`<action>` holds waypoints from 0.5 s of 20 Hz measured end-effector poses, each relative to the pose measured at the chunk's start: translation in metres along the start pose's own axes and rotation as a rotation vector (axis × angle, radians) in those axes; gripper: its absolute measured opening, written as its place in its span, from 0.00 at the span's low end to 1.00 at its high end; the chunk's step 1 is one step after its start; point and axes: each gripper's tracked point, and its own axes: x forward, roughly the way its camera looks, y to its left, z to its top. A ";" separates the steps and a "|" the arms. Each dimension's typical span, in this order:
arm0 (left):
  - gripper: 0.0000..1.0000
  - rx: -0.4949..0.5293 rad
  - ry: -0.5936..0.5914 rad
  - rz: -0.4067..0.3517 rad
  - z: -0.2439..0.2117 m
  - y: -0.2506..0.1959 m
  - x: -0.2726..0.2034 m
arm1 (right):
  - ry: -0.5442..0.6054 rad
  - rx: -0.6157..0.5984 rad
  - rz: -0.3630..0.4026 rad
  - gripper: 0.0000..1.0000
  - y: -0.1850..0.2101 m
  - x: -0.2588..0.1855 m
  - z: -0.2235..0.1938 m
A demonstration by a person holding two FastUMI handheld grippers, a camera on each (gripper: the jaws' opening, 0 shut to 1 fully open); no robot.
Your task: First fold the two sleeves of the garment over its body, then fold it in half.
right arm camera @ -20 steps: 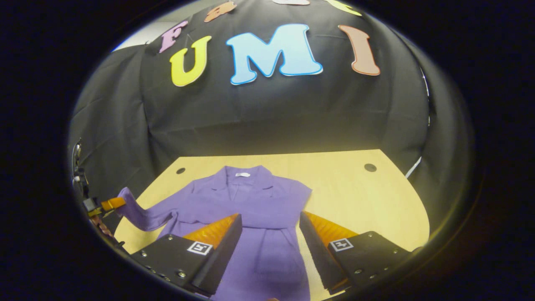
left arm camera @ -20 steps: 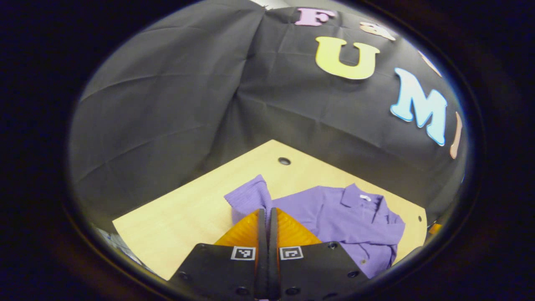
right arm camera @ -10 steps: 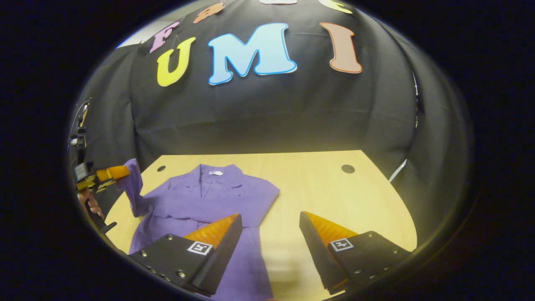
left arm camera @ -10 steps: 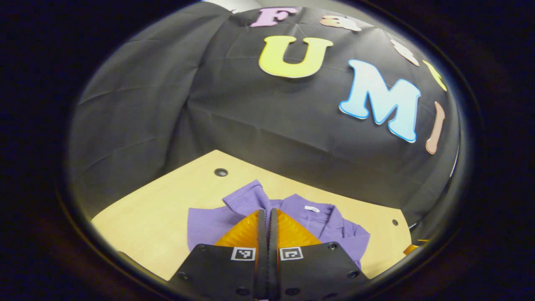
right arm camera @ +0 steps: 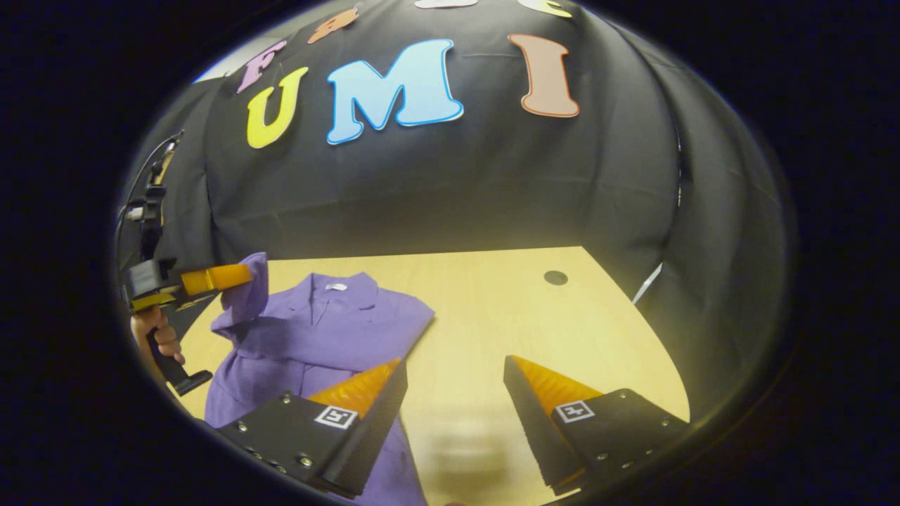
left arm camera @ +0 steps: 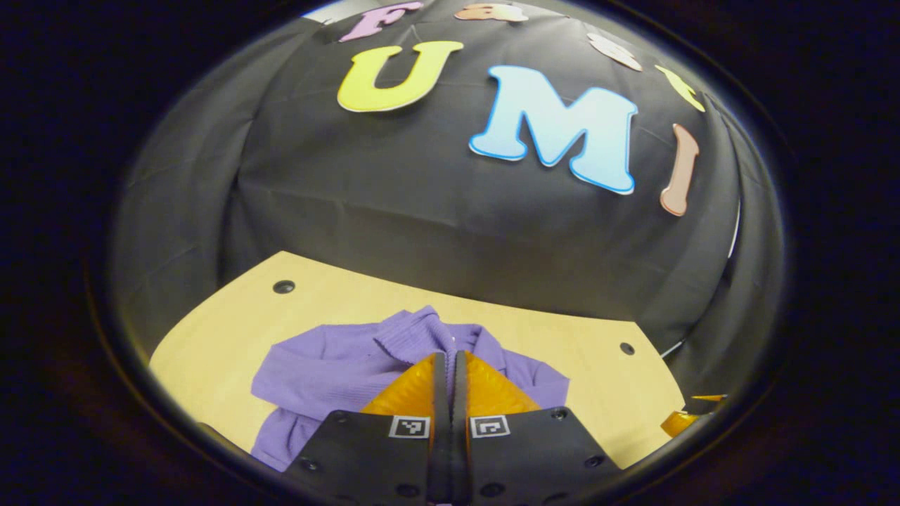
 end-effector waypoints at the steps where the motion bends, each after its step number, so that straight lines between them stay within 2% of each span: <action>1: 0.07 0.007 0.009 -0.015 -0.005 -0.011 0.006 | 0.002 0.001 0.002 0.86 -0.001 -0.001 -0.002; 3: 0.07 0.032 0.029 -0.044 -0.017 -0.034 0.019 | 0.005 0.006 0.006 0.86 -0.001 -0.002 -0.005; 5: 0.07 0.068 0.060 -0.057 -0.034 -0.050 0.038 | 0.006 0.008 0.006 0.81 -0.003 -0.005 -0.005; 6: 0.07 0.085 0.077 -0.057 -0.043 -0.055 0.046 | 0.006 0.008 0.004 0.87 -0.005 -0.006 -0.006; 10: 0.07 0.146 0.141 -0.070 -0.074 -0.070 0.068 | 0.008 0.006 0.006 0.86 -0.008 -0.007 -0.009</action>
